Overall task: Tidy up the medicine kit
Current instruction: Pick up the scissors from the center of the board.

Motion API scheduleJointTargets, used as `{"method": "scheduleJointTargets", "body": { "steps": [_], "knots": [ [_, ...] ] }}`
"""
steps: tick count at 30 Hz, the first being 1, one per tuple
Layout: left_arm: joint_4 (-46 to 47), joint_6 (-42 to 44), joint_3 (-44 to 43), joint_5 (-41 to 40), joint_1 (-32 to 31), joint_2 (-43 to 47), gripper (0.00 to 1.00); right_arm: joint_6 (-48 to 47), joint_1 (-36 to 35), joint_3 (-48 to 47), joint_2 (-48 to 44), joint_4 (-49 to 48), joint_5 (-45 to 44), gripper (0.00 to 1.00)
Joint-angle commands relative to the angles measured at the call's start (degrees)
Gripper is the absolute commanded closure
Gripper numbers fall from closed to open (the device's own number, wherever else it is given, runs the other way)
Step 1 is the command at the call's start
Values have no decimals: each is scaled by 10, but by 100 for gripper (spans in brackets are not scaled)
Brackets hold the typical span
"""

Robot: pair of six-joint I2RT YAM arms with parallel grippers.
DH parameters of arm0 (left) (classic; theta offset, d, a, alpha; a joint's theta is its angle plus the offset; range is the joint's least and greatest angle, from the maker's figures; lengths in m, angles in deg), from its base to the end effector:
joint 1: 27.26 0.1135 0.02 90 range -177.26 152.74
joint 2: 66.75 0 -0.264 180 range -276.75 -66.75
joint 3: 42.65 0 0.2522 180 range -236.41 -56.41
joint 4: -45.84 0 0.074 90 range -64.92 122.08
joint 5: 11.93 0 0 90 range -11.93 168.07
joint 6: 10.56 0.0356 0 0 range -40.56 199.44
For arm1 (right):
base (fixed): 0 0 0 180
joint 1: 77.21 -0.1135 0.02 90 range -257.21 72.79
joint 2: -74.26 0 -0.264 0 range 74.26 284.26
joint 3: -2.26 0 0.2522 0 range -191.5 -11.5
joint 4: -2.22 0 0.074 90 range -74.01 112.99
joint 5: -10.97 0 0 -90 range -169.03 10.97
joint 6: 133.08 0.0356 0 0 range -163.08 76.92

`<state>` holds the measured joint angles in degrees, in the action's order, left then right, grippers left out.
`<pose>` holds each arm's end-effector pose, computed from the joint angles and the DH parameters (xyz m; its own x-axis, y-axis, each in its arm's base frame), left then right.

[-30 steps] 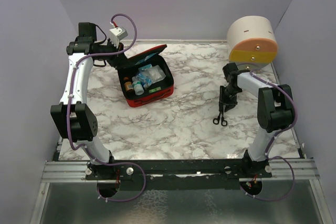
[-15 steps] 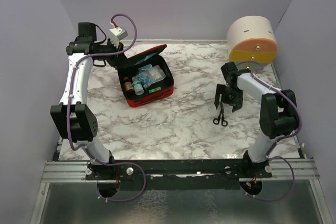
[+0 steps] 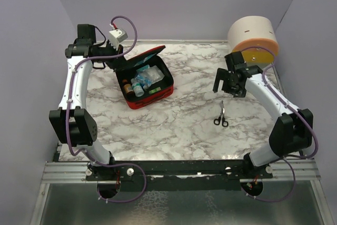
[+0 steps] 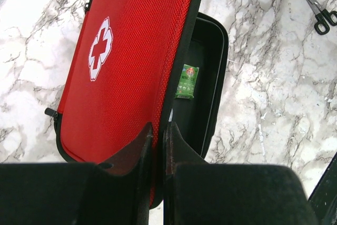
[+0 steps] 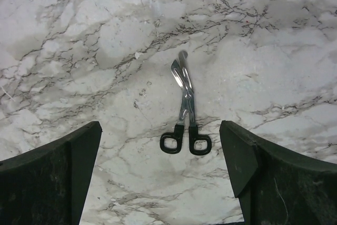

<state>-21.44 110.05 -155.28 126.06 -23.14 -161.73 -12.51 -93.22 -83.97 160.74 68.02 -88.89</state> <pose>0.3476 -0.0015 0.3784 -0.4341 0.3104 -0.8457 0.7587 0.6321 -0.1574 0.2903 0.0770 0.2762 -0.8606 0.2744 -0.4291 0.2703 0.9601 0.0717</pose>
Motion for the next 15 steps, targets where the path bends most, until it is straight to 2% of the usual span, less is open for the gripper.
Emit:
{"method": "scheduleJointTargets", "body": {
  "steps": [1,4,9,15],
  "knots": [
    [-22,-1,8,-6,5,28,100,-3,-6,16,40,-20,14,5],
    [-25,1,10,-7,5,31,100,20,-7,47,42,-19,3,10],
    [-26,0,11,-5,4,32,100,52,-12,112,44,-29,-2,11],
    [-29,1,11,-6,4,32,100,88,-25,145,65,-34,-3,14]
  ]
}}
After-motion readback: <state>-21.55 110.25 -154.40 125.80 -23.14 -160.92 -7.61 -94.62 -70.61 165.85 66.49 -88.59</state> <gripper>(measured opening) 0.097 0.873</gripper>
